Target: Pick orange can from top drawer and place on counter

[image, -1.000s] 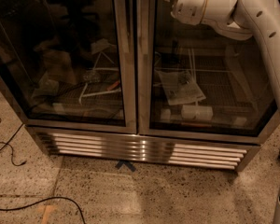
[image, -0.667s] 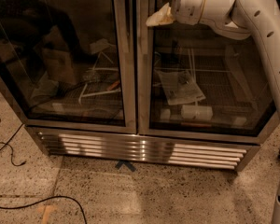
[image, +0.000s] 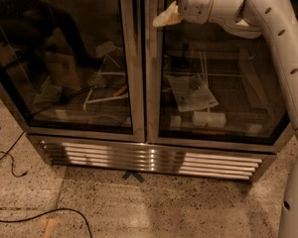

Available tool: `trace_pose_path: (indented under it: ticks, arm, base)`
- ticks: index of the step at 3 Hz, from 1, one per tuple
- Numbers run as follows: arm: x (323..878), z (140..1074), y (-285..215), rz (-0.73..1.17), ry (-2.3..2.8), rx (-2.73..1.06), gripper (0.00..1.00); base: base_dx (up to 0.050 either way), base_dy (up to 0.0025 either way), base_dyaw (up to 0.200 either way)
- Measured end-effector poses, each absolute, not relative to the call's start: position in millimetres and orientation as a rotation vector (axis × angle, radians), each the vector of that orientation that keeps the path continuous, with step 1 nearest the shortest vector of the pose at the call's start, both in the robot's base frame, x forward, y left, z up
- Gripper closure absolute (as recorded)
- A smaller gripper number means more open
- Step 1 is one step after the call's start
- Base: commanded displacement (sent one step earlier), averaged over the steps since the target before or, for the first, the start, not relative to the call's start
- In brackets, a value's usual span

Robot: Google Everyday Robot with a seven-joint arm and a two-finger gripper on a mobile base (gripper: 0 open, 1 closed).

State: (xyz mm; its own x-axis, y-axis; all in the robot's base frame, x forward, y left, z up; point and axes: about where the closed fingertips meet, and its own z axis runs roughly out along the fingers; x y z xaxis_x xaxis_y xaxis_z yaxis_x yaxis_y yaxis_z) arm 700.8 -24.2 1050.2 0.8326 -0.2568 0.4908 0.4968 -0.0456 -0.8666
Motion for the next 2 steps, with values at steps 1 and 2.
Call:
trace_pose_path:
  ticks: [1, 2]
  arm:
    - [707.7, 1050.8, -26.9, -0.634, -0.2, -1.507, 0.0]
    - [704.8, 1051.0, -26.2, -0.636, -0.2, -1.507, 0.0]
  base:
    - [0.0, 0.0, 0.0]
    - [0.0, 0.0, 0.0]
